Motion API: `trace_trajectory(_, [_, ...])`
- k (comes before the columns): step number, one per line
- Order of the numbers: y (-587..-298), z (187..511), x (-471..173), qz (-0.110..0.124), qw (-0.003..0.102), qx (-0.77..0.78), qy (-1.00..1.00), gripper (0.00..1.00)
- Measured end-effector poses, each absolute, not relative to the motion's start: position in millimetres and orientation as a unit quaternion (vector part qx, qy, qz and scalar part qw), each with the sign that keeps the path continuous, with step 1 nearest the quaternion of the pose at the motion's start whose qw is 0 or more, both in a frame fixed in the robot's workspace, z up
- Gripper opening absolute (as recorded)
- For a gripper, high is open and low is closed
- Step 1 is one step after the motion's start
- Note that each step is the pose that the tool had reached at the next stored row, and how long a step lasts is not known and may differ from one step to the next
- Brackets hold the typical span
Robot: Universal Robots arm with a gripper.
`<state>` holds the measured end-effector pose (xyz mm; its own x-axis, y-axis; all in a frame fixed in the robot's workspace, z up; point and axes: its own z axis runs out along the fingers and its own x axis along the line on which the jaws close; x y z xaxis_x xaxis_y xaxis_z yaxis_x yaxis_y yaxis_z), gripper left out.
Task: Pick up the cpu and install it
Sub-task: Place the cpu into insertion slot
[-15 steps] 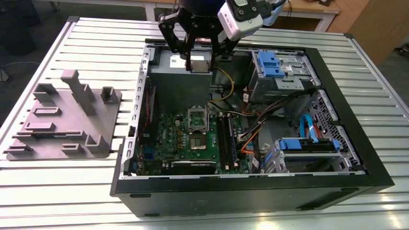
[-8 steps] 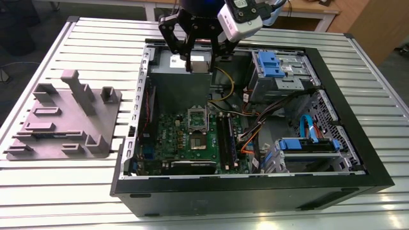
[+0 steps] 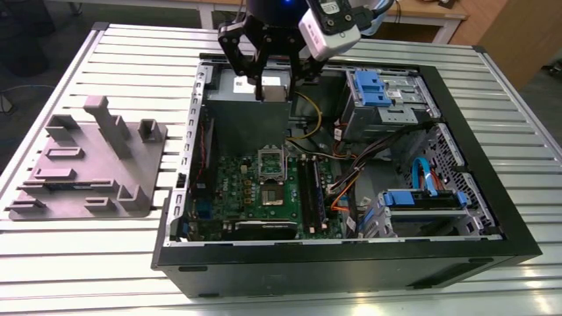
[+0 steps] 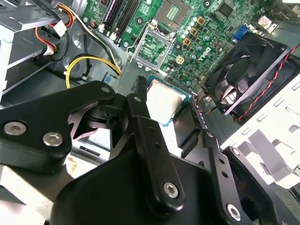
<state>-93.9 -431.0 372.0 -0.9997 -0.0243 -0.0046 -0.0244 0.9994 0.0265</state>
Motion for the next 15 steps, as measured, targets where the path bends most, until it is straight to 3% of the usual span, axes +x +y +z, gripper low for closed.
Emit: trace_trajectory(15, [-432.1, 365.6, -93.9, 0.013, 0.002, -0.012, 1.000, 0.47])
